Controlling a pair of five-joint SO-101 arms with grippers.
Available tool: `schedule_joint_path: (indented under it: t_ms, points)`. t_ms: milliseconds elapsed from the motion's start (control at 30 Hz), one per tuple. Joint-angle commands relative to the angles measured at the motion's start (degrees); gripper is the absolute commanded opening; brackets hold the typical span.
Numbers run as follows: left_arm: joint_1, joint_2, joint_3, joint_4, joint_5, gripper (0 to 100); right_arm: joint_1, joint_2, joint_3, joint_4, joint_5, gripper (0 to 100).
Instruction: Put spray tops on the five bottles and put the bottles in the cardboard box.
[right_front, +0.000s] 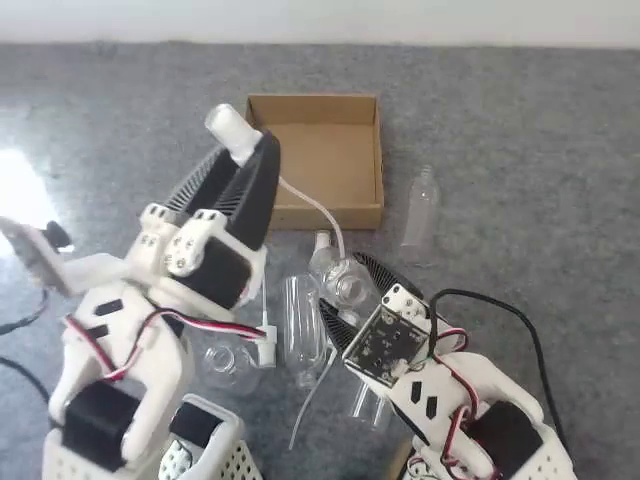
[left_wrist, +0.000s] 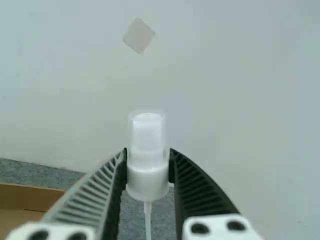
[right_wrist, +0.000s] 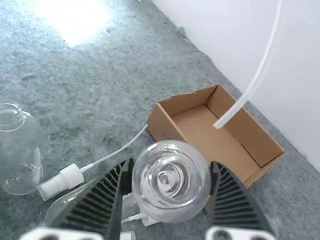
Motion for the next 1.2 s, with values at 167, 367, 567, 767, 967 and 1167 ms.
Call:
schedule_joint_path:
  t_ms: [167,367,567,767,967,1167]
  points:
    - [6.95,-4.57,3.65,-2.99,-5.63,1,-0.75,-0.92,-0.7,-1.27,0.88,12.1]
    - [6.95,-4.57,5.23,-2.64,-5.98,1,-0.66,-1.1,-0.7,-1.19,0.88,12.1]
    - [7.03,-4.66,5.93,-0.35,-5.98,1,-0.57,-1.27,-0.7,-1.1,0.88,12.1]
    - [7.03,-4.66,3.82,-0.97,-5.98,1,1.45,-0.84,-0.7,-1.54,0.88,12.1]
    - [6.95,-4.66,2.51,-0.97,-5.98,1,1.45,-0.75,-0.62,-1.54,0.88,12.1]
    - [6.95,-4.66,-0.66,-0.88,-5.89,1,1.36,-0.75,1.58,-4.35,0.88,12.1]
